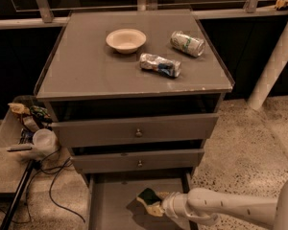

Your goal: Place sponge into bottom drawer

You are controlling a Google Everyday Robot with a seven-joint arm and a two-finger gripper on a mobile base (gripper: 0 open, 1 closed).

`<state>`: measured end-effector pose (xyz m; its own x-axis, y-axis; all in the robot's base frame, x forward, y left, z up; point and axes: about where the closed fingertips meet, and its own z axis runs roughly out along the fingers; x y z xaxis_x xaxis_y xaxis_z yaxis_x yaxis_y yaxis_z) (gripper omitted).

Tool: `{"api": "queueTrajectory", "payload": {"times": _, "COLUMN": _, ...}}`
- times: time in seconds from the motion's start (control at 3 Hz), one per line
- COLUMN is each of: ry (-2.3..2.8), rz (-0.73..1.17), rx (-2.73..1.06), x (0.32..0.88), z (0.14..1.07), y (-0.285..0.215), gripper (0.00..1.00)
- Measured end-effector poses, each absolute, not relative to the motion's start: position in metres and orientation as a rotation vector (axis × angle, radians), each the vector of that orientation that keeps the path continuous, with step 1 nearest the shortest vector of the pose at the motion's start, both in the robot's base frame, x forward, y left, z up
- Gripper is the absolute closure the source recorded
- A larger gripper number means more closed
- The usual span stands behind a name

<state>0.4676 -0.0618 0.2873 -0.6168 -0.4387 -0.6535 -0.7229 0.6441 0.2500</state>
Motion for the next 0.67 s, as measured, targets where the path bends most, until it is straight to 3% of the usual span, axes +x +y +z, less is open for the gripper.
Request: {"api": "queueTrajectory", "payload": {"times": 0.67, "ry": 2.101, "rz": 0.657, "rx": -0.972, "x": 0.497, "z": 0.279, "y": -0.072, "gripper": 1.0}}
